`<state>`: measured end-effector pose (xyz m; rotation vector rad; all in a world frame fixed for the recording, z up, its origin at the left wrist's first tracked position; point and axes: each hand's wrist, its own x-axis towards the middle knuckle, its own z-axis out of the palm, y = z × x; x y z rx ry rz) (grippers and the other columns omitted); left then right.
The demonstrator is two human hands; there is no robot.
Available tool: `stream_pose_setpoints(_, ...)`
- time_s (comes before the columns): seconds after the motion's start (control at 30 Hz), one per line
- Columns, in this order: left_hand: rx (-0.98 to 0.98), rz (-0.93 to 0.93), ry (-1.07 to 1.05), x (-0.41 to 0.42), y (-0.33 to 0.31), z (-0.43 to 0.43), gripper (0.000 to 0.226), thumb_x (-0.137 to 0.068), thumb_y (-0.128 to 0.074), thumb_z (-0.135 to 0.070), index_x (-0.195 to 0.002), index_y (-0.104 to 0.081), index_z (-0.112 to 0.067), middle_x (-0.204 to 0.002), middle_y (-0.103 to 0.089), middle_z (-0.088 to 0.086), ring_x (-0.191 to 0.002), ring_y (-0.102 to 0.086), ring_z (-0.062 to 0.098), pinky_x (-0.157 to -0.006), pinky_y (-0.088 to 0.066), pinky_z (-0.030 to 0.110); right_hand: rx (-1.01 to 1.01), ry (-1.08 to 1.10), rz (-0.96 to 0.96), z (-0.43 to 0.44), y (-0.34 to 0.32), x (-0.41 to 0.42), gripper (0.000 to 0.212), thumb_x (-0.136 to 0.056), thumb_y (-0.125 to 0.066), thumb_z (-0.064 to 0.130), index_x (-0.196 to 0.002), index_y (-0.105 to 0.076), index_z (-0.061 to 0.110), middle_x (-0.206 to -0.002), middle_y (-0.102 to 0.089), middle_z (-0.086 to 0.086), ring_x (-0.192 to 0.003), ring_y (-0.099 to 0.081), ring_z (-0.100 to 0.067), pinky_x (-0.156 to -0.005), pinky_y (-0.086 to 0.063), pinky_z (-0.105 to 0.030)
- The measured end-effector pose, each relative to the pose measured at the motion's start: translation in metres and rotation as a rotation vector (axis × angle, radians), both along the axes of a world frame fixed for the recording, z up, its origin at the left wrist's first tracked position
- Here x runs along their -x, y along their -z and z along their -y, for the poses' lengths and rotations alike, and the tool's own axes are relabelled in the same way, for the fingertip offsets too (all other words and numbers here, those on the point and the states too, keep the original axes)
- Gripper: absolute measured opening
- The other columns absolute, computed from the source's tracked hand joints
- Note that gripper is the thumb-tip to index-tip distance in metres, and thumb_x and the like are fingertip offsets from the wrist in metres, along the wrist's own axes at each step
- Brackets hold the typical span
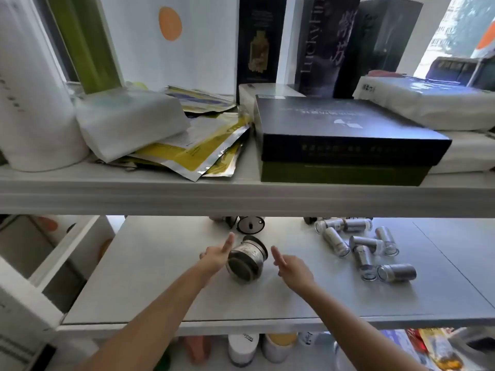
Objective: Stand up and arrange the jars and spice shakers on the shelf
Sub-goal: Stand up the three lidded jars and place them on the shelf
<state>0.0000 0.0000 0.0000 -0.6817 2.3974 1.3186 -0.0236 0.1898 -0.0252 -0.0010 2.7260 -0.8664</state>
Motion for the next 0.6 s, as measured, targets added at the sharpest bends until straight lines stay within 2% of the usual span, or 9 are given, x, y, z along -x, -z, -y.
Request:
stream_pose_setpoints(0.03, -0.014, 0.022, -0.034, 0.003, 0.002, 0.0, 0.1, -0.074, -0.02, -0.082, -0.147, -0.031, -0.015, -0.154, -0.024, 0.013, -0.145, -0.015, 0.031, -0.118, -0.015, 0.048, 0.16, 0.019, 0.117, 0.004, 0.001, 0.003, 0.115, -0.059, -0.003, 0.091, -0.101, -0.066, 0.005, -0.091, -0.066, -0.012, -0.076, -0.059, -0.022, -0.075, -0.05, -0.031)
stream_pose_setpoints(0.1, -0.063, 0.034, -0.029, 0.005, 0.003, -0.002, 0.107, -0.069, -0.022, -0.087, -0.147, -0.031, -0.015, -0.155, -0.024, 0.013, -0.145, -0.015, 0.031, -0.118, -0.016, 0.051, 0.401, 0.106, 0.37, 0.013, 0.002, 0.005, 0.086, -0.082, -0.019, 0.075, -0.101, -0.064, 0.004, -0.084, -0.065, -0.011, -0.063, -0.057, -0.019, -0.058, -0.045, -0.024)
stream_pose_setpoints(0.17, -0.11, 0.016, -0.028, 0.014, 0.021, 0.003, 0.126, -0.05, -0.022, -0.098, -0.144, -0.036, -0.016, -0.153, -0.029, 0.01, -0.144, -0.02, 0.029, -0.118, -0.016, 0.05, 0.513, 0.109, 0.473, 0.018, 0.001, 0.005, 0.07, -0.089, -0.024, 0.066, -0.092, -0.062, 0.008, -0.083, -0.065, -0.008, -0.064, -0.06, -0.019, -0.057, -0.046, -0.023)
stream_pose_setpoints(0.23, -0.149, 0.003, -0.022, 0.016, 0.024, 0.003, 0.131, -0.04, -0.023, -0.103, -0.136, -0.049, -0.018, -0.147, -0.043, 0.006, -0.139, -0.032, 0.026, -0.117, -0.021, 0.045, 0.56, 0.089, 0.491, 0.018, 0.004, 0.007, 0.068, -0.09, -0.027, 0.065, -0.09, -0.063, 0.008, -0.082, -0.066, -0.007, -0.069, -0.063, -0.02, -0.06, -0.049, -0.024)
stream_pose_setpoints(0.33, -0.221, 0.003, 0.068, 0.007, 0.005, -0.004, 0.09, -0.077, -0.025, -0.08, -0.129, -0.057, -0.014, -0.134, -0.057, 0.005, -0.127, -0.048, 0.022, -0.104, -0.033, 0.031, 0.576, 0.036, 0.514, 0.013, 0.008, 0.015, 0.066, -0.089, -0.033, 0.064, -0.091, -0.065, 0.006, -0.082, -0.067, -0.009, -0.073, -0.065, -0.022, -0.061, -0.051, -0.025)
stream_pose_setpoints(0.4, -0.228, -0.042, 0.099, 0.011, 0.016, -0.004, 0.07, -0.091, -0.026, -0.063, -0.119, -0.061, -0.009, -0.124, -0.063, 0.008, -0.114, -0.057, 0.02, -0.098, -0.039, 0.032, 0.564, -0.011, 0.508, 0.013, 0.012, 0.023, 0.064, -0.087, -0.043, 0.06, -0.095, -0.066, 0.002, -0.088, -0.07, -0.015, -0.075, -0.068, -0.025, -0.064, -0.054, -0.028)
stream_pose_setpoints(0.47, -0.226, -0.124, 0.093, 0.013, 0.025, -0.007, 0.062, -0.095, -0.028, -0.056, -0.111, -0.063, -0.007, -0.118, -0.066, 0.013, -0.104, -0.062, 0.021, -0.098, -0.043, 0.03, 0.559, -0.049, 0.47, 0.014, 0.016, 0.032, 0.062, -0.085, -0.052, 0.056, -0.099, -0.066, -0.003, -0.093, -0.072, -0.02, -0.08, -0.07, -0.029, -0.07, -0.058, -0.033)
stream_pose_setpoints(0.53, -0.217, -0.184, 0.068, 0.018, 0.037, -0.009, 0.062, -0.095, -0.029, -0.056, -0.115, -0.062, -0.008, -0.119, -0.065, 0.013, -0.109, -0.062, 0.023, -0.104, -0.043, 0.034, 0.583, -0.066, 0.431, 0.014, 0.021, 0.041, 0.059, -0.084, -0.057, 0.051, -0.099, -0.066, -0.005, -0.089, -0.072, -0.022, -0.079, -0.071, -0.03, -0.072, -0.059, -0.034)
stream_pose_setpoints(0.6, -0.194, -0.251, 0.052, 0.02, 0.046, -0.012, 0.063, -0.094, -0.029, -0.058, -0.121, -0.061, -0.011, -0.123, -0.064, 0.01, -0.115, -0.059, 0.023, -0.108, -0.04, 0.037, 0.604, -0.096, 0.389, 0.011, 0.026, 0.048, 0.06, -0.083, -0.06, 0.05, -0.099, -0.065, -0.007, -0.088, -0.072, -0.022, -0.075, -0.072, -0.03, -0.067, -0.059, -0.033)
